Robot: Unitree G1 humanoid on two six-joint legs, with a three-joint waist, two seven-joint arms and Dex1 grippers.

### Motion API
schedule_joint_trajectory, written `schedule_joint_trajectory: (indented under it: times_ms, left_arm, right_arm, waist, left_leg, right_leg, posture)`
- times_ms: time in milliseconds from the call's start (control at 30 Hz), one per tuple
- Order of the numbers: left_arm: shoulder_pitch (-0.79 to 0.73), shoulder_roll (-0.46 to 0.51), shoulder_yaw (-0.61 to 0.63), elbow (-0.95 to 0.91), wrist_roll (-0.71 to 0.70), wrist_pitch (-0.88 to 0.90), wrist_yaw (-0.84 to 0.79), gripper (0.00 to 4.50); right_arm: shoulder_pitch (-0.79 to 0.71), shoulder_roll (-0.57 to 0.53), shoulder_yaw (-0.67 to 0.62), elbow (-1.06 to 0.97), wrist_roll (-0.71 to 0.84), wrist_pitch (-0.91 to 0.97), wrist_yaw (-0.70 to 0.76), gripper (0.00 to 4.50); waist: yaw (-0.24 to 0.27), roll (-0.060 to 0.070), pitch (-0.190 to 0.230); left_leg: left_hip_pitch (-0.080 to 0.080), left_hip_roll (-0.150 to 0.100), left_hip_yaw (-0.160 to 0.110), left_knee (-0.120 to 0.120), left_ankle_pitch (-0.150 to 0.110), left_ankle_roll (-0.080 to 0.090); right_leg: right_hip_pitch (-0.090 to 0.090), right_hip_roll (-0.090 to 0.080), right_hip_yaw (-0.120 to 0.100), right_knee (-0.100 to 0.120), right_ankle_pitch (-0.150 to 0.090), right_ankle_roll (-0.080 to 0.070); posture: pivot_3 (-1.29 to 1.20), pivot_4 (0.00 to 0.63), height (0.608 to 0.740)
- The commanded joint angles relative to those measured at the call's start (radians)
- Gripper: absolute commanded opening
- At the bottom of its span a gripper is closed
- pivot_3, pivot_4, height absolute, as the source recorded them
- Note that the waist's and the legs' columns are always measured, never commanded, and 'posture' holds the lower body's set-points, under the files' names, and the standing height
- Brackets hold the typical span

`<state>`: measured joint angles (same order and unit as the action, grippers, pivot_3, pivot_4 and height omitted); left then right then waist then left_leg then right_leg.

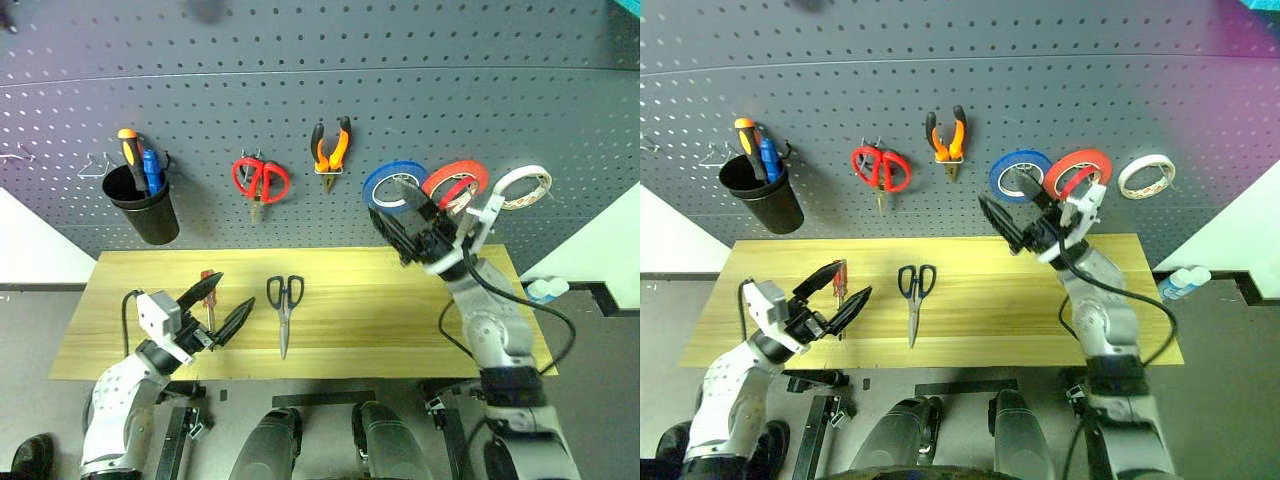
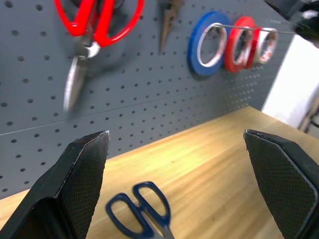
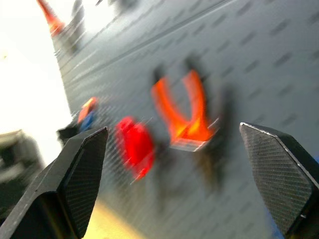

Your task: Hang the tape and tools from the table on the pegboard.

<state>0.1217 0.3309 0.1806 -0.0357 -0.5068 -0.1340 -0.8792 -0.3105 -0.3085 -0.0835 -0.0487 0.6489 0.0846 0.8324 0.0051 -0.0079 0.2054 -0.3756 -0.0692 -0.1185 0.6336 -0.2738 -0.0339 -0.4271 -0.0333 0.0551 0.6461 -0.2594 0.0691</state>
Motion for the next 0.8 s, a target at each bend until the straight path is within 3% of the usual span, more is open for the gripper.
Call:
schedule_joint_trajectory:
  times_ms: [33,333,400,733,800]
  left_arm:
    - [-0.018,-0.001,-0.009,0.001,0.010,-0.010,0.001,4.50]
    - [-0.050,0.017,-0.040,-0.025,0.135,0.064,0.141,4.50]
    - [-0.038,0.021,-0.048,-0.054,0.195,0.147,0.241,4.50]
    - [-0.062,0.001,-0.058,-0.234,0.191,0.609,0.511,4.50]
    - [-0.088,0.024,-0.108,-0.221,0.273,0.678,0.562,4.50]
  right_arm:
    - [0.046,-0.065,-0.028,-0.117,0.039,0.051,0.043,4.45]
    - [0.221,-0.220,-0.030,-0.238,0.054,0.124,0.178,4.45]
    - [0.243,-0.253,-0.038,-0.253,0.065,0.146,0.205,4.45]
    - [0.308,-0.339,-0.060,-0.290,0.079,0.166,0.307,4.45]
    - [0.321,-0.359,-0.061,-0.294,0.067,0.161,0.333,4.45]
  waist:
    - [-0.001,-0.001,0.000]
    - [-0.024,-0.001,0.000]
    - [-0.027,-0.001,0.000]
    - [-0.021,-0.004,0.002]
    - [-0.022,-0.005,0.002]
  left_leg:
    - [0.000,0.000,0.000,0.000,0.000,0.000]
    - [0.001,0.000,0.001,0.002,0.000,0.000]
    - [0.001,0.000,0.001,0.003,0.000,0.000]
    - [0.001,0.001,-0.001,0.007,-0.001,0.001]
    - [0.000,0.001,-0.001,0.009,-0.001,0.002]
  right_leg:
    - [0.000,0.000,0.000,0.000,0.000,0.000]
    - [0.002,0.000,0.000,0.000,0.000,0.001]
    - [0.002,0.000,0.000,0.000,0.000,0.001]
    - [0.005,0.001,-0.001,0.001,0.000,0.002]
    - [0.005,0.001,-0.002,0.001,0.000,0.002]
  posture:
    - [-0.01,0.149,0.740]
    - [-0.05,0.165,0.740]
    - [-0.06,0.170,0.740]
    - [-0.08,0.192,0.740]
    - [-0.08,0.197,0.740]
